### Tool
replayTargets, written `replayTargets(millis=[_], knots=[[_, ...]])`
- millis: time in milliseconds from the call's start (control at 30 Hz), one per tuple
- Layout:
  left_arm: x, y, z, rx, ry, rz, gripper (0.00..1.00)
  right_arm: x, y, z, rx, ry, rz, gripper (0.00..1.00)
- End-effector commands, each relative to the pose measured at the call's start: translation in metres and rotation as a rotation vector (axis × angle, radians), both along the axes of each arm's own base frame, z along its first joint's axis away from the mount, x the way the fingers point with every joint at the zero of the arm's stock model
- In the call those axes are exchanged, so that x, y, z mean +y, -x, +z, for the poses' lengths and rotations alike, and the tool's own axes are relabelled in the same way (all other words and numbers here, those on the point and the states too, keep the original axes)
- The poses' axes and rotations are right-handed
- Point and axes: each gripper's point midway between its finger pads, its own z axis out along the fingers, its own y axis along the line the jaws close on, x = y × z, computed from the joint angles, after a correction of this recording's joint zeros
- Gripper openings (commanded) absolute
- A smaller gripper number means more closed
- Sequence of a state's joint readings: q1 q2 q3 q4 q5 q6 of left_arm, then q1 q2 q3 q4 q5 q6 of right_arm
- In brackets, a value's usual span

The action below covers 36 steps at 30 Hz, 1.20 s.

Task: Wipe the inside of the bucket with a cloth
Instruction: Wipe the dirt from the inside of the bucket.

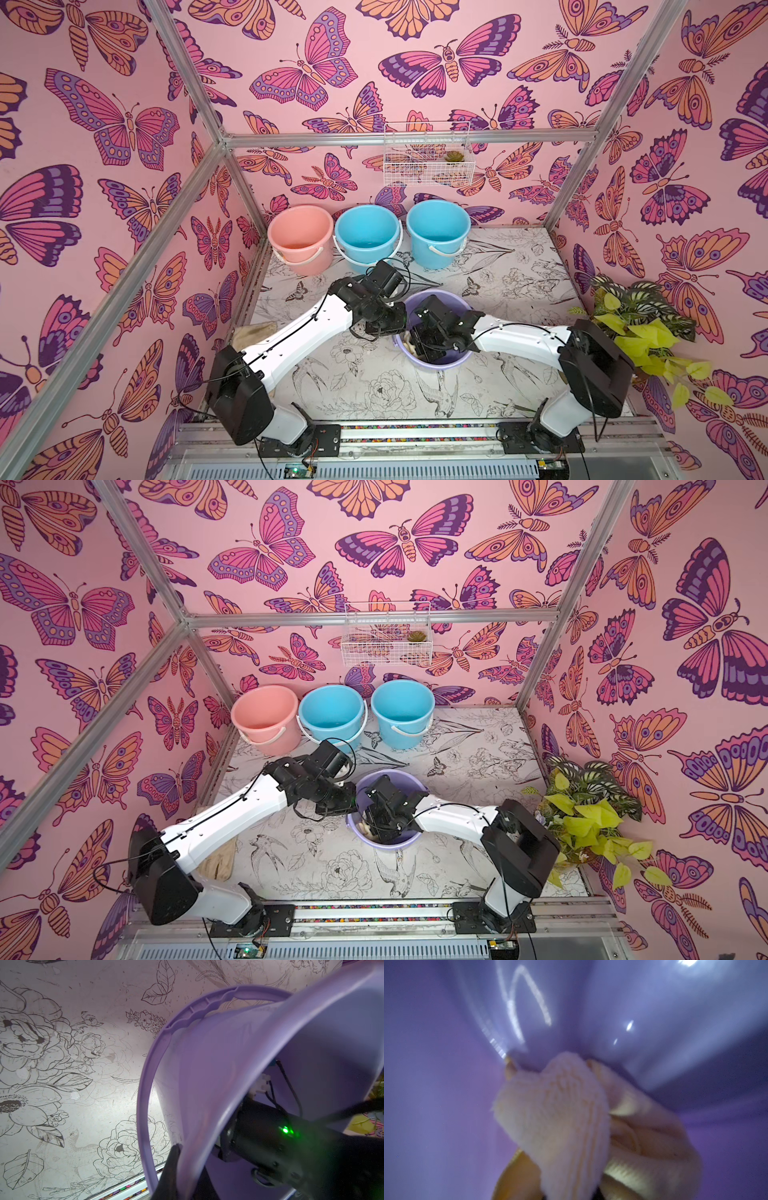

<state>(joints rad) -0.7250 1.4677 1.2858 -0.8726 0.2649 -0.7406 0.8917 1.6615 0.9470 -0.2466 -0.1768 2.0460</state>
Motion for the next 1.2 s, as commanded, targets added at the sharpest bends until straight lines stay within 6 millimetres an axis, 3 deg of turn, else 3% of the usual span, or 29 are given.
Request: replayTargets(millis=[0,167,300,667,967,1067,1167], knots=[[-0.011,-0.006,0.020,-0.041,0.067,-0.027,0.00,-0.008,0.003,-0.031,0.070,0.035,-0.090,0.00],[-0.011,-0.006,0.022,-0.046,0.068,-0.028,0.00,-0.012,0.016,-0.062,0.153,0.084,-0.066,0.00],[-0.010,-0.006,0.022,-0.047,0.068,-0.026,0.00,-0.013,0.014,-0.053,0.138,0.087,-0.058,0.00],[-0.008,-0.005,0.019,-0.045,0.055,-0.022,0.00,-0.032,0.007,0.045,-0.035,0.103,0.003,0.00],[-0.006,-0.006,0.016,-0.043,0.044,-0.021,0.00,-0.050,0.000,0.104,-0.253,0.167,0.173,0.00],[-0.006,-0.006,0.017,-0.044,0.045,-0.021,0.00,-0.041,-0.015,0.119,-0.449,0.188,0.364,0.00],[-0.007,-0.008,0.017,-0.044,0.045,-0.025,0.00,-0.010,-0.028,0.145,-0.772,0.097,0.637,0.00]])
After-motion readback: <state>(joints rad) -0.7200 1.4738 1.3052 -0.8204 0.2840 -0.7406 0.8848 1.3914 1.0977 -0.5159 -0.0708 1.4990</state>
